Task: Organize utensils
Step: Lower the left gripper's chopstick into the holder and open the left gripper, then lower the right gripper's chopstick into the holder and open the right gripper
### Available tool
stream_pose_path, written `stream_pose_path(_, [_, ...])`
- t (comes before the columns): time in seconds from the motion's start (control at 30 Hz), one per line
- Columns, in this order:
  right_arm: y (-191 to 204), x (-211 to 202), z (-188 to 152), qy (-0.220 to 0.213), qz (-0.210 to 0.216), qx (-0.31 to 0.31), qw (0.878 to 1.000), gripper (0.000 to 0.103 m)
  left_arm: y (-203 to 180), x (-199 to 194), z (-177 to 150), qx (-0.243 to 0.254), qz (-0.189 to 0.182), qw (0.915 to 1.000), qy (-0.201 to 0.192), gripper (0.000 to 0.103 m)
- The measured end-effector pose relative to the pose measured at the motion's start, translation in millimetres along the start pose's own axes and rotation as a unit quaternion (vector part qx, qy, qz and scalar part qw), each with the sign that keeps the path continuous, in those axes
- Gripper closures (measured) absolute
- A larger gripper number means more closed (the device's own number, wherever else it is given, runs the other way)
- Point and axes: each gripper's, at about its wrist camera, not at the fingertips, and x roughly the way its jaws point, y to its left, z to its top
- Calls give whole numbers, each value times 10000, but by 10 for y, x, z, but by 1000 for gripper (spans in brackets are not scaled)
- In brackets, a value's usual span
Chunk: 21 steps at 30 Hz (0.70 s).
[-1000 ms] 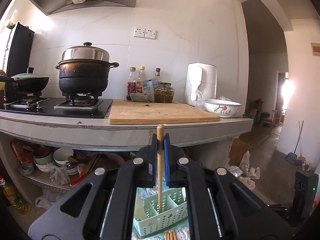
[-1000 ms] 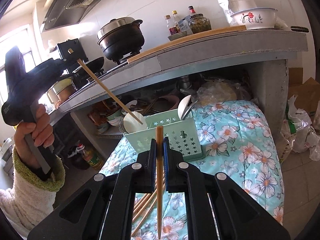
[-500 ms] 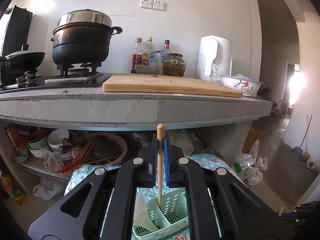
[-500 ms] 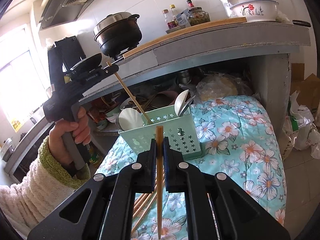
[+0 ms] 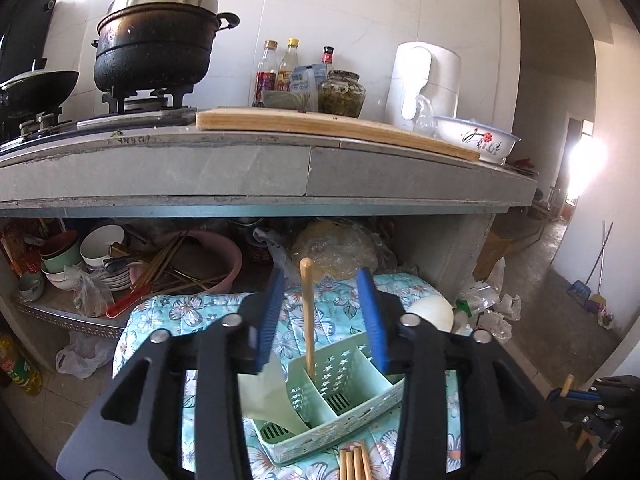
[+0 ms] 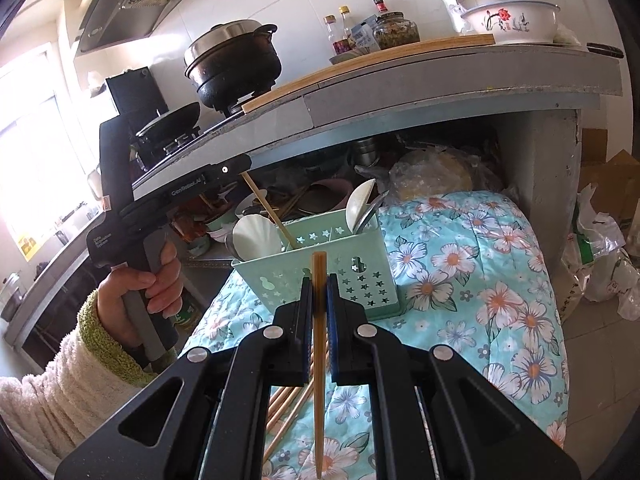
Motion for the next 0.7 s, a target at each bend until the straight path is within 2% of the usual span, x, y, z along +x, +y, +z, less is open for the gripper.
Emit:
stream_pose_path(0.2, [102, -81, 198, -225, -97, -227, 9994, 96, 32, -411, -64, -76, -39, 9995, -316, 52])
stream_pose_path(0.37, [268, -197, 562, -707, -134, -542, 9959, 96, 136, -782, -298, -110, 43, 9988, -472, 42])
stream_pose_path(0.7, [656, -81, 1337, -1728, 61, -914, 9807, 96, 447, -1019, -1044, -397, 283, 9988, 48, 39])
